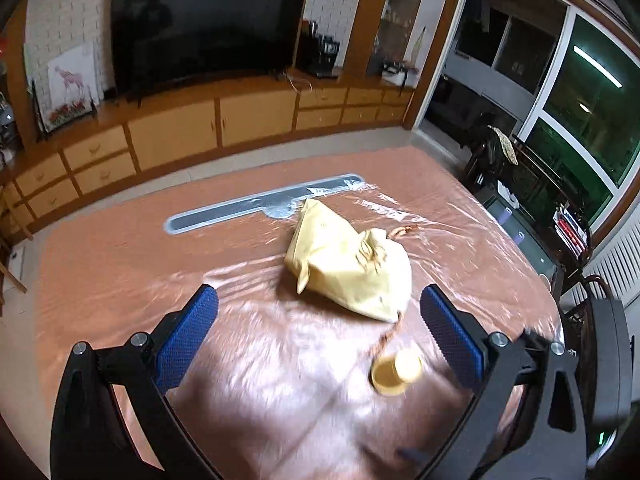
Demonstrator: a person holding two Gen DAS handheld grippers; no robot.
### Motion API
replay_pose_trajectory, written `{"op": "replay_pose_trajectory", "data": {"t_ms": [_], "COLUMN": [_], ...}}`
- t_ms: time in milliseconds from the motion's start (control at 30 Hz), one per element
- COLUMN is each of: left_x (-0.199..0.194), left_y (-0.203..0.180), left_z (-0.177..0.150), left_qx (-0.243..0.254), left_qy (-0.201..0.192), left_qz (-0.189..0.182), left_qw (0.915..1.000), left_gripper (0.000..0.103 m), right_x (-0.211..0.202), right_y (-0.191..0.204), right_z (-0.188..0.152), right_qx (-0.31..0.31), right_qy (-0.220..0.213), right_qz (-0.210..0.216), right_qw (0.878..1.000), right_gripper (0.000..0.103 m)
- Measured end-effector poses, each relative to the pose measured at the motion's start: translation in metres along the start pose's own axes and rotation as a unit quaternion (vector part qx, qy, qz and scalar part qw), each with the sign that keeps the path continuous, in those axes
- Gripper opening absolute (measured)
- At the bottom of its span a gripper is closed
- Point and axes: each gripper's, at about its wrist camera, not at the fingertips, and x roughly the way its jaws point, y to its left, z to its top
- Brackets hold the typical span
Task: Collect trash
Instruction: 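Grasp the yellow cup with the right tool while the left tool grasps the yellow paper bag, then carry the yellow cup and yellow bag off the table over the black bin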
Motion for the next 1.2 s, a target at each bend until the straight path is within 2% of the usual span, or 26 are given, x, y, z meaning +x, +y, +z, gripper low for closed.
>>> {"op": "replay_pose_trajectory", "data": {"t_ms": [200, 267, 300, 400, 500, 533, 567, 600, 633, 667, 767, 1033, 1200], "left_x": [0.055, 0.068, 0.073, 0.089, 0.098, 0.100, 0.100, 0.100, 0.099, 0.098, 0.092, 0.062, 0.034], "left_y": [0.014, 0.017, 0.019, 0.024, 0.024, 0.024, 0.025, 0.025, 0.025, 0.026, 0.027, 0.032, 0.030], "left_z": [0.018, 0.020, 0.021, 0.023, 0.021, 0.021, 0.020, 0.020, 0.019, 0.018, 0.018, 0.018, 0.010], "left_qx": [-0.036, -0.047, -0.051, -0.068, -0.077, -0.079, -0.081, -0.081, -0.080, -0.079, -0.083, -0.087, -0.078], "left_qy": [0.044, 0.053, 0.056, 0.070, 0.078, 0.081, 0.083, 0.081, 0.079, 0.078, 0.067, 0.028, -0.003], "left_qz": [-0.029, -0.037, -0.042, -0.061, -0.075, -0.082, -0.091, -0.091, -0.092, -0.096, -0.100, -0.084, -0.050], "left_qw": [0.9979, 0.9968, 0.9962, 0.9934, 0.9911, 0.9902, 0.9891, 0.9892, 0.9894, 0.9892, 0.9892, 0.9923, 0.9957], "left_gripper": [0.101, 0.100, 0.100, 0.092, 0.076, 0.068, 0.062, 0.062, 0.056, 0.051, 0.048, 0.046, 0.046], "right_x": [0.017, 0.023, 0.025, 0.031, 0.033, 0.033, 0.033, 0.033, 0.033, 0.033, 0.030, 0.014, 0.005], "right_y": [-0.003, -0.005, -0.005, -0.004, -0.004, -0.005, -0.006, -0.007, -0.009, -0.010, -0.014, -0.029, -0.039], "right_z": [0.009, 0.011, 0.012, 0.011, 0.009, 0.008, 0.008, 0.008, 0.008, 0.008, 0.005, 0.006, 0.011], "right_qx": [0.000, 0.006, 0.008, 0.006, 0.003, 0.004, 0.006, 0.009, 0.013, 0.017, 0.019, 0.041, 0.047], "right_qy": [0.006, 0.013, 0.016, 0.021, 0.022, 0.023, 0.023, 0.023, 0.022, 0.022, 0.018, 0.006, -0.001], "right_qz": [-0.001, 0.003, 0.004, -0.004, -0.005, -0.005, -0.008, -0.007, -0.005, -0.001, 0.006, 0.020, 0.023], "right_qw": [1.000, 1.000, 1.000, 1.000, 1.000, 1.000, 1.000, 1.000, 1.000, 1.000, 1.000, 0.999, 0.999], "right_gripper": [0.092, 0.083, 0.081, 0.071, 0.058, 0.049, 0.045, 0.043, 0.037, 0.037, 0.037, 0.037, 0.037]}}
